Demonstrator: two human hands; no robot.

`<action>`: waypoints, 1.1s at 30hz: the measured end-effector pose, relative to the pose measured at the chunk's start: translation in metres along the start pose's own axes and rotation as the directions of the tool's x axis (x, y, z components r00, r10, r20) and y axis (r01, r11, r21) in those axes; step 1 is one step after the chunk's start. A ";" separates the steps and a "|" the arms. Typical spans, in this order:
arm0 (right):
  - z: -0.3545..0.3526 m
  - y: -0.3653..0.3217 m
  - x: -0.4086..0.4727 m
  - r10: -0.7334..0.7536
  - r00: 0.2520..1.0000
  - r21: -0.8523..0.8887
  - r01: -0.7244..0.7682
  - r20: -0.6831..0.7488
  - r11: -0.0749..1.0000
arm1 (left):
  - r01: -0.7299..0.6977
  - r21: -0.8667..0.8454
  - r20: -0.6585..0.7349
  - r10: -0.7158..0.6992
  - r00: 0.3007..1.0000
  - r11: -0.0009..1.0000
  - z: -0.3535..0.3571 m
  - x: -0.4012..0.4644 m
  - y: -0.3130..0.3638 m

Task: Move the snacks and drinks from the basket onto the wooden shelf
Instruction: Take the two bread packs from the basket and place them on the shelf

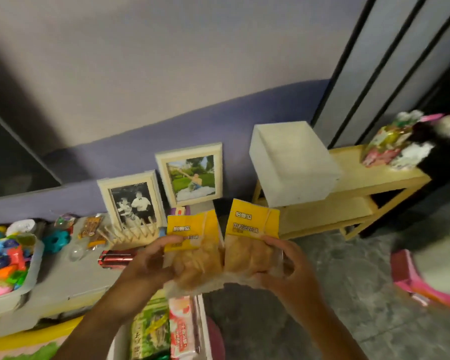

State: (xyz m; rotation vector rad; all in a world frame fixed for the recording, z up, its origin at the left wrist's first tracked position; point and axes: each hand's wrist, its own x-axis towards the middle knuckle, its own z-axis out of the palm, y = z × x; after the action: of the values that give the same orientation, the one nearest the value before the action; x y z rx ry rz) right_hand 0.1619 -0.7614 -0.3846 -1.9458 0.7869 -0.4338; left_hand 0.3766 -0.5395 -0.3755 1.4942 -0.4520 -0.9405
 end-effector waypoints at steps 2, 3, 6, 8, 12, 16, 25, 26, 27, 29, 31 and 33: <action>-0.052 -0.010 0.009 -0.014 1.000 0.060 0.015 -0.020 0.998 | -0.022 -0.037 0.066 0.024 0.997 0.999 0.044 0.009 0.036; -0.077 -0.013 0.014 -0.028 0.999 0.077 0.029 -0.022 0.997 | -0.031 -0.047 0.088 0.035 0.996 0.998 0.067 0.013 0.051; -0.151 -0.011 0.025 -0.058 0.997 0.108 0.063 -0.051 0.992 | -0.081 -0.032 0.121 0.085 0.989 0.996 0.138 0.028 0.083; -0.198 0.000 0.032 -0.067 0.996 0.100 0.072 -0.056 0.992 | -0.120 0.017 0.118 0.117 0.986 0.993 0.183 0.040 0.096; -0.280 0.034 0.044 -0.082 0.996 0.085 0.084 -0.030 0.993 | -0.151 0.085 0.152 0.137 0.979 0.985 0.268 0.066 0.112; -0.323 0.075 0.078 -0.065 0.998 -0.027 0.065 0.005 0.997 | -0.113 0.164 0.193 0.080 0.978 0.980 0.338 0.101 0.124; -0.388 0.189 0.198 0.087 0.992 -0.051 -0.083 0.095 0.995 | -0.200 0.417 0.239 0.105 0.965 0.887 0.419 0.267 0.106; -0.395 0.202 0.224 0.149 0.989 -0.042 -0.148 0.013 0.988 | -0.192 0.384 0.237 0.105 0.966 0.903 0.428 0.291 0.106; -0.404 0.211 0.245 0.162 0.987 -0.069 -0.163 -0.009 0.984 | -0.164 0.336 0.234 0.086 0.968 0.927 0.438 0.313 0.103; -0.412 0.217 0.278 0.117 0.993 -0.047 -0.118 -0.012 0.992 | -0.126 0.313 0.222 0.056 0.973 0.941 0.458 0.353 0.099; -0.413 0.232 0.313 0.070 0.997 -0.205 -0.073 -0.025 0.976 | -0.090 0.310 0.193 0.030 0.981 0.947 0.469 0.390 0.096; -0.409 0.252 0.328 0.089 0.995 -0.206 -0.096 -0.043 0.974 | -0.054 0.321 0.142 0.008 0.990 0.946 0.476 0.422 0.093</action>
State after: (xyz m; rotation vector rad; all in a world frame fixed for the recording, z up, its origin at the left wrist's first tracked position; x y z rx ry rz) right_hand 0.0724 -1.3355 -0.4181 -2.0882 0.9729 -0.3391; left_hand 0.2827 -1.1758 -0.3686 1.7167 -0.7598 -0.9829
